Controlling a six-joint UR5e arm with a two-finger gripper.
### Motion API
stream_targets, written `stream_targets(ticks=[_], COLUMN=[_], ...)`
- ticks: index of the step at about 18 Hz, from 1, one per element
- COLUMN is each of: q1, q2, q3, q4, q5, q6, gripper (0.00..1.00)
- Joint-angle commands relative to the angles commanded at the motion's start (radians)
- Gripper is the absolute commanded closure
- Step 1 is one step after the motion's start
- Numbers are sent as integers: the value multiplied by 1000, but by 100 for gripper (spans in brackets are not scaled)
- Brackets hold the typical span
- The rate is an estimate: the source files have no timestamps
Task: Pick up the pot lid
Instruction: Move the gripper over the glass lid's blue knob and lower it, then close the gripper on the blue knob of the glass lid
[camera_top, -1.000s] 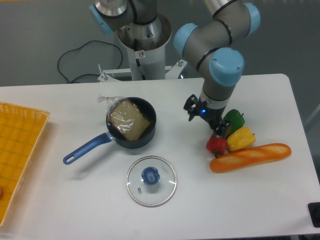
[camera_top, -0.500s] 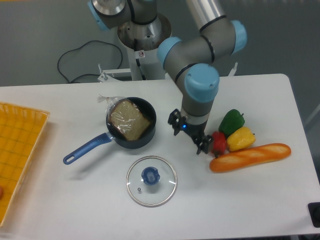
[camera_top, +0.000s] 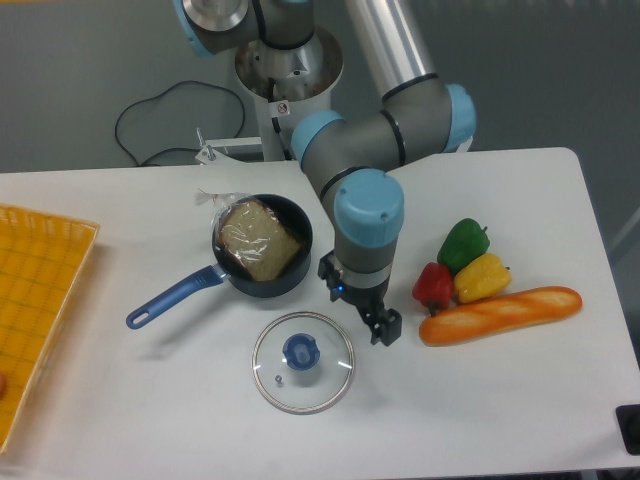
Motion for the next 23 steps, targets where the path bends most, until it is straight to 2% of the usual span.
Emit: stream_targets(ticks=[4,23], q1=[-24,-100], q2=[3,-66], q3=[-18,5], q4=[2,17], q5=[5,38], q6=[104,86], gripper=[0,0])
